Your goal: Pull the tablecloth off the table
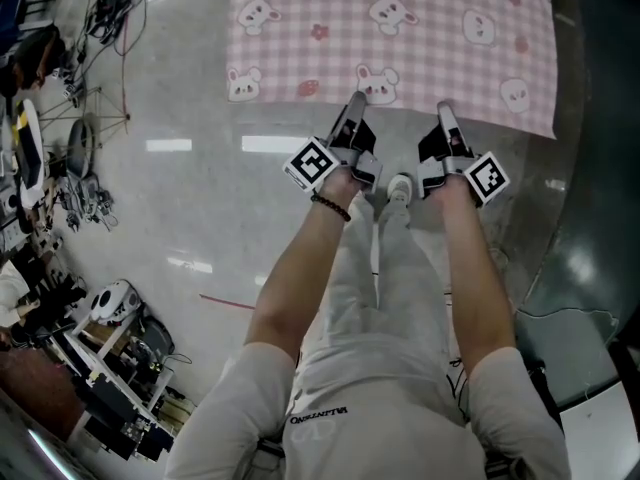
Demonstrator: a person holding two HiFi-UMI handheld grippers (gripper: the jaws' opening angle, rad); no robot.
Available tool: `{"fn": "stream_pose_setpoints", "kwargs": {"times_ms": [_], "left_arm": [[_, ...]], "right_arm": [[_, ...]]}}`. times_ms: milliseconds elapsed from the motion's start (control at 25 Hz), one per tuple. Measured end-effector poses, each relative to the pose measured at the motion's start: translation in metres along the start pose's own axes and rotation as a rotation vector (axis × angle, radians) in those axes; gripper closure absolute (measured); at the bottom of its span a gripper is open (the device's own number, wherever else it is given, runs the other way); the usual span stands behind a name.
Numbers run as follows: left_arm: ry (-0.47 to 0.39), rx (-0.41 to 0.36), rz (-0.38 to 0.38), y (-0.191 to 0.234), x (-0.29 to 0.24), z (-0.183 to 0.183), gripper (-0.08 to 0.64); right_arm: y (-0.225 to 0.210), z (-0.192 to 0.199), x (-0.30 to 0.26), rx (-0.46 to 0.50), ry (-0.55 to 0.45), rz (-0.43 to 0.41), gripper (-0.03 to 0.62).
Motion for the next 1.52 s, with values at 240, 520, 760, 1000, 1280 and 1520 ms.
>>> {"fn": "stream_pose_setpoints", "kwargs": {"times_ms": [240,520,760,1000,1280,1520], "left_arm": [[0.004,-0.047,-0.071,0.014,0.003,-0.003,0.554],[-0.012,0.013,-0.004,0.010,0.000,0.003,0.557],[-0.010,0.009,0.000,0.010,0.001,0.003,0.557],[-0.013,0.021,0.001,0.006,0.002,0.004,0.557],[-0.010,0.024,0.002,0.012,0.002,0.005,0.557],[-0.005,0.025,-0.011,0.013,0.003,0.004,0.557]], "right_arm": [[-0.010,-0.003,-0.001,-0.025,-0.035,-0.007,0.574],[-0.009,-0.001,-0.001,-0.037,-0.039,-0.032,0.583],[-0.008,-0.001,-0.001,-0.037,-0.039,-0.016,0.583],[-0.003,-0.003,0.000,-0.032,-0.027,0.005,0.583],[-0.007,-0.004,0.000,-0.029,-0.024,0.015,0.583],[-0.007,-0.003,-0.002,-0.040,-0.019,0.021,0.583]]}}
Point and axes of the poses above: the fingertips, and each gripper's own axes: x backward along the fingers, y to its left, z out of its underside, the point moved 7 cm from there along x, backward along the fingers, and after that the axes turned 12 degrees about y, right-handed, at the moved point
